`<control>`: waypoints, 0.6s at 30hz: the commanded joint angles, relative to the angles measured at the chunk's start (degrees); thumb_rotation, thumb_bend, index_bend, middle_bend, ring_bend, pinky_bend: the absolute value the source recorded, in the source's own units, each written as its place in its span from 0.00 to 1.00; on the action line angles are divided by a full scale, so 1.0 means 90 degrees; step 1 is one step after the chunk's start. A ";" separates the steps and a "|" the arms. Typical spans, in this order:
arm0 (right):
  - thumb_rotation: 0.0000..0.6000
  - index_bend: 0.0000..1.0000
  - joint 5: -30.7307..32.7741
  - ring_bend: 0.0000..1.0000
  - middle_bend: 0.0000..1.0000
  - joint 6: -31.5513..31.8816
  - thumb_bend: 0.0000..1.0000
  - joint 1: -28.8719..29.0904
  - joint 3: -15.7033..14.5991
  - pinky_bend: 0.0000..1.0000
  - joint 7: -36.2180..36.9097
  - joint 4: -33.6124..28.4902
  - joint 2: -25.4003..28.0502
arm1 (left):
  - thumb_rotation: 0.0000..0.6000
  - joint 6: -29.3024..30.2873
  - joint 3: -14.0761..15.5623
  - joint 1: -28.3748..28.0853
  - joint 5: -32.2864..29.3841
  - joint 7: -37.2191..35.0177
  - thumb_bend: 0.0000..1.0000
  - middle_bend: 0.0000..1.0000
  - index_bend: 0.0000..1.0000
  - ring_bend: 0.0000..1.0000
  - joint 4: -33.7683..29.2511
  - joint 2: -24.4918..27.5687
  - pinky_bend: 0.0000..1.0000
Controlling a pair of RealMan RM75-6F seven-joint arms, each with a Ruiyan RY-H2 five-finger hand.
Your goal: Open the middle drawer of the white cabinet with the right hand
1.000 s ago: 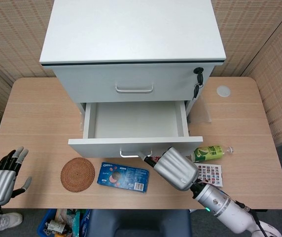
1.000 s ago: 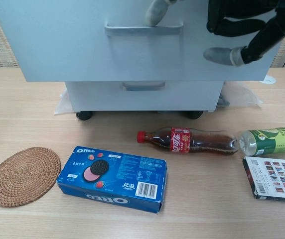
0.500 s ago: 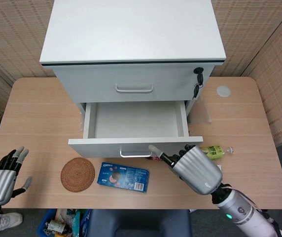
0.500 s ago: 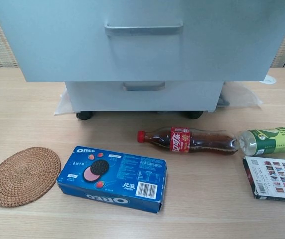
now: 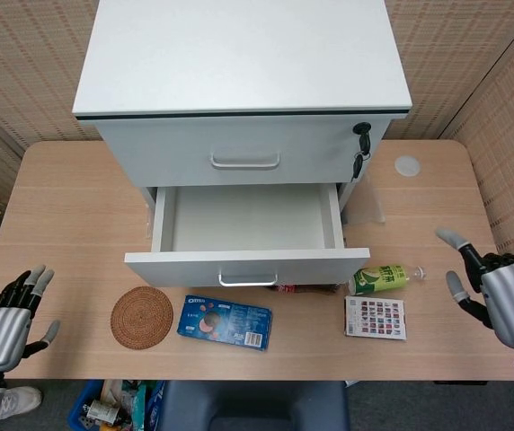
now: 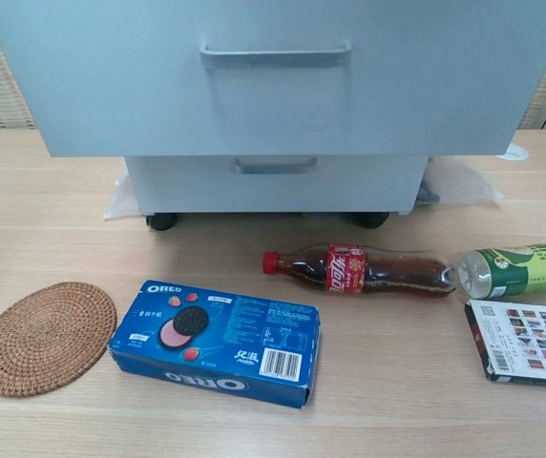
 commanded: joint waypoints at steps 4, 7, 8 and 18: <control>1.00 0.24 0.0891 0.52 0.51 -0.0333 0.36 -0.0517 -0.0088 0.65 0.0826 0.1394 -0.0531 | 1.00 0.0058 -0.0013 0.0004 0.0036 0.0033 0.34 0.00 0.02 0.02 -0.0020 -0.0015 0.12; 1.00 0.23 0.0924 0.35 0.36 -0.0460 0.34 -0.0632 -0.0113 0.51 0.1046 0.1931 -0.0879 | 1.00 0.0138 -0.0027 0.0008 0.0102 0.0056 0.34 0.00 0.02 0.02 -0.0010 -0.0036 0.12; 1.00 0.21 0.0911 0.31 0.32 -0.0479 0.33 -0.0672 -0.0127 0.48 0.1097 0.2080 -0.0982 | 1.00 0.0172 -0.0034 0.0012 0.0123 0.0079 0.34 0.00 0.02 0.02 0.0006 -0.0048 0.12; 1.00 0.13 0.0654 0.19 0.20 -0.0567 0.31 -0.1010 -0.0245 0.36 0.1628 0.2960 -0.1665 | 1.00 0.0332 -0.0075 0.0044 0.0183 0.0170 0.34 0.00 0.02 0.02 -0.0021 -0.0109 0.12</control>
